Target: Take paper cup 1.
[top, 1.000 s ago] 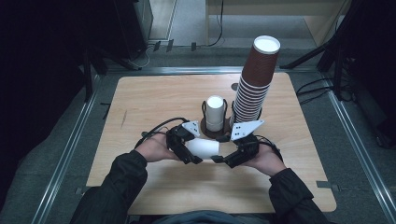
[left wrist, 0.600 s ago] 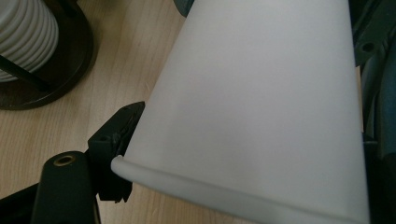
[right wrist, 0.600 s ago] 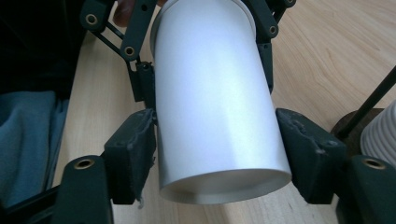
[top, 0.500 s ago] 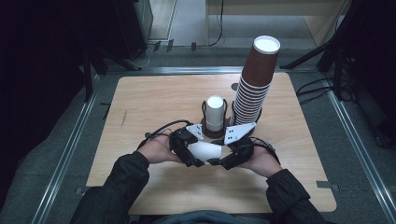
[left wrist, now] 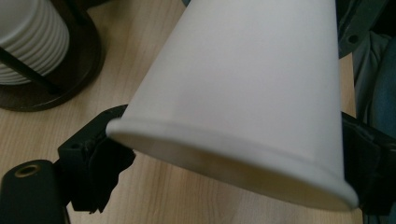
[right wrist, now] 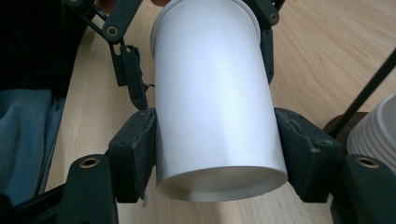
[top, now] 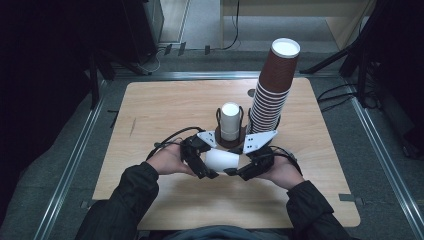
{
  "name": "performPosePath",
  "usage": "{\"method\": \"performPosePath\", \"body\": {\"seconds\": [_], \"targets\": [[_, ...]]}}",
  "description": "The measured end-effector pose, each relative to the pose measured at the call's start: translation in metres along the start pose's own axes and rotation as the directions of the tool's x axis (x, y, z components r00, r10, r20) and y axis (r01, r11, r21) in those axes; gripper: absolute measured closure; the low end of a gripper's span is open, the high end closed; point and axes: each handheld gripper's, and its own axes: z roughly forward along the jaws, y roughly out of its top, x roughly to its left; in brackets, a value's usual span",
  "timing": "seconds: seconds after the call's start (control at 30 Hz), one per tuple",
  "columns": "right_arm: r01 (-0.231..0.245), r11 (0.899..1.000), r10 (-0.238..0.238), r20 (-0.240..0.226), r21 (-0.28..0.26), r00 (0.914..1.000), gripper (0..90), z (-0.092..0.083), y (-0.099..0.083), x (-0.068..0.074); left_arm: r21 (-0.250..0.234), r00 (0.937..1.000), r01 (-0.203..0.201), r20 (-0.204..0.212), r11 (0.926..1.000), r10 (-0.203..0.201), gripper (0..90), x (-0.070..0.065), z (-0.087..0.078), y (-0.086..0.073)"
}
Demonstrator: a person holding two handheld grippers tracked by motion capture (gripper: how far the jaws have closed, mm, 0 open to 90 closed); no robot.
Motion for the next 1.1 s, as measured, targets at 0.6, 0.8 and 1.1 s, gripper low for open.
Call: {"method": "performPosePath", "body": {"seconds": [0.6, 0.8, 1.1], "targets": [[-0.008, 0.995, 0.012, 0.036, -0.097, 0.9993, 33.2, -0.017, -0.008, -0.008, -0.187, 0.9963, 0.086, 0.025, 0.9786, -0.082, 3.0, 0.007, -0.023, -0.009], [-0.009, 0.989, 0.012, 0.022, -0.15, 0.9997, 33.1, -0.02, -0.008, -0.008, -0.239, 0.9959, 0.087, 0.042, 0.9671, -0.079, 3.0, 0.005, -0.026, -0.007], [0.025, 0.983, -0.026, -0.004, -0.183, 0.9996, 33.1, -0.015, -0.005, -0.004, -0.266, 0.9942, 0.088, 0.084, 0.9599, -0.068, 4.6, 0.002, -0.021, -0.003]]}}
